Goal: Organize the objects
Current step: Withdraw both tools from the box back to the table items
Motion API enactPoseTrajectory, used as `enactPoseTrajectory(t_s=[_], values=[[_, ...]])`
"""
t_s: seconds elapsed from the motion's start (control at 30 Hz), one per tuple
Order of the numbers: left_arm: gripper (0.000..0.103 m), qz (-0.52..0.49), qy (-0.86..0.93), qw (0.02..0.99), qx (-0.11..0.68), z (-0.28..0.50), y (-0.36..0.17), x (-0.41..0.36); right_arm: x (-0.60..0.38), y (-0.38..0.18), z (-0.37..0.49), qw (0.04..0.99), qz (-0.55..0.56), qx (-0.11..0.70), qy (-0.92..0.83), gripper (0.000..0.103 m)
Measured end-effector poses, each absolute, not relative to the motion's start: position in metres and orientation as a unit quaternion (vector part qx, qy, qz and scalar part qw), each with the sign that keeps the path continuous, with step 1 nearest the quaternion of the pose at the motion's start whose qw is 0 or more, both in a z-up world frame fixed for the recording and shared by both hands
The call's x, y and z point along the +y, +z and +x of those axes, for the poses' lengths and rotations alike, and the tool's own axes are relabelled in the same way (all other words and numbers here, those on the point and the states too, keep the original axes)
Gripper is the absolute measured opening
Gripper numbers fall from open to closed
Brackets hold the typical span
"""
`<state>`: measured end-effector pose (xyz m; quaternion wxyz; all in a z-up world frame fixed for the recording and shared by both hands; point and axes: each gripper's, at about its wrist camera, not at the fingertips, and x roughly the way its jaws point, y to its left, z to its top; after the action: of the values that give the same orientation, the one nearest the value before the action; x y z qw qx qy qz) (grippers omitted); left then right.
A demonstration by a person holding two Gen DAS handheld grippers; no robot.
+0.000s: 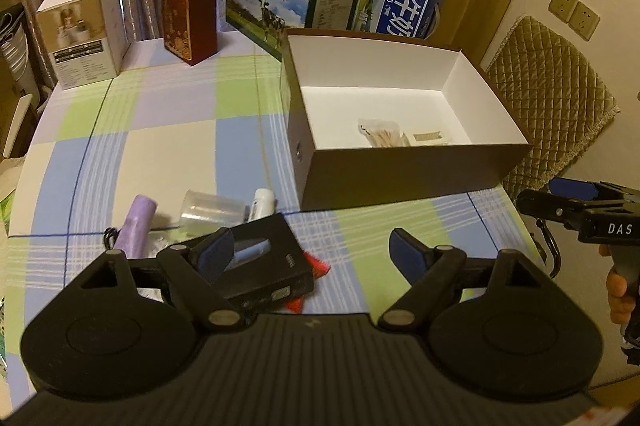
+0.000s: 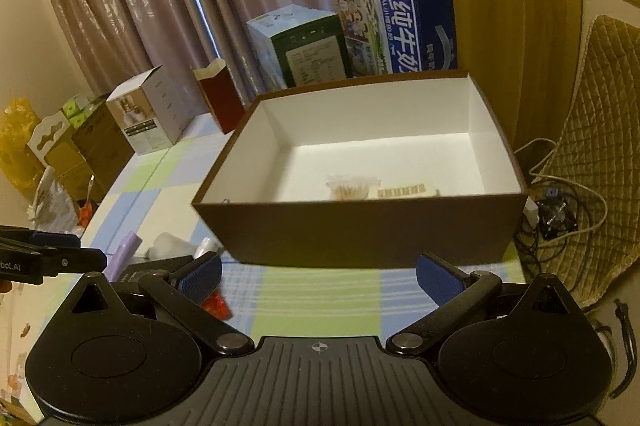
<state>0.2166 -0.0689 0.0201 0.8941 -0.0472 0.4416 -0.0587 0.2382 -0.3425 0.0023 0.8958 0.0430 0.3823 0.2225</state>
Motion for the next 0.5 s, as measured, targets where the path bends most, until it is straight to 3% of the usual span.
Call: enactPoseTrajectory(t_s=[0.5], values=[[0.083,-0.058,-0.046,0.897,0.435,0.171,0.017,-0.028,-0.299,-0.014,0.197,0.883,0.051,0.405,0.23,0.101]])
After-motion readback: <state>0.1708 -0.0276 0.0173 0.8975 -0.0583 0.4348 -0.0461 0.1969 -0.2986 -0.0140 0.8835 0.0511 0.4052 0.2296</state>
